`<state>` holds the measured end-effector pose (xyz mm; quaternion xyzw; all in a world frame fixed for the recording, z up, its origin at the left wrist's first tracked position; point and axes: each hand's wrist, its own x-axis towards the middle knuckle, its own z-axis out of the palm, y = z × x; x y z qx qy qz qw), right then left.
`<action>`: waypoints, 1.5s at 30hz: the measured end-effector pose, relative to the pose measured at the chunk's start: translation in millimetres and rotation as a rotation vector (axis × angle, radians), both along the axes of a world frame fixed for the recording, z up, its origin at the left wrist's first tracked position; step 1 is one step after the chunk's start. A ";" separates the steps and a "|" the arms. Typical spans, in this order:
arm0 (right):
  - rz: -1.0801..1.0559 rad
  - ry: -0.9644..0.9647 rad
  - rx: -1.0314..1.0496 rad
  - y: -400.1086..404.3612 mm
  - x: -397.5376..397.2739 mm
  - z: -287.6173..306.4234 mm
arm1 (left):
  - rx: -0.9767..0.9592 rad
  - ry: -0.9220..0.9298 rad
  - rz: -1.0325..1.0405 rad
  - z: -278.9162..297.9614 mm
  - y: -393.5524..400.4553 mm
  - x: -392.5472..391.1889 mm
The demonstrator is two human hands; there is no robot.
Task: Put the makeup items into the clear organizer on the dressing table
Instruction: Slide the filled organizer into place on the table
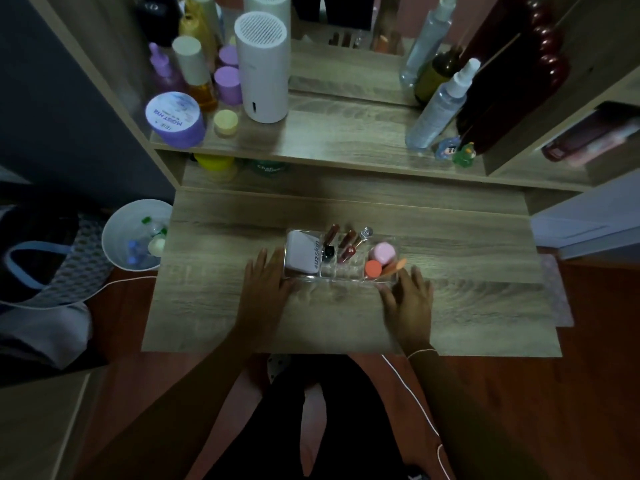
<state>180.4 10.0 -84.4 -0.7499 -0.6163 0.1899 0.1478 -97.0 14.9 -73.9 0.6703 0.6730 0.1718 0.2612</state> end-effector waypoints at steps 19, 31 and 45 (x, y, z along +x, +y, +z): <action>0.070 -0.061 0.044 33.8 80.7 0.7 | -0.022 0.031 -0.019 2.9 29.3 66.2; 0.050 -0.049 0.040 52.2 167.9 3.7 | -0.025 -0.027 -0.052 6.7 57.8 153.7; 0.081 -0.061 0.023 72.9 240.5 8.1 | 0.019 -0.064 -0.062 8.9 85.2 226.4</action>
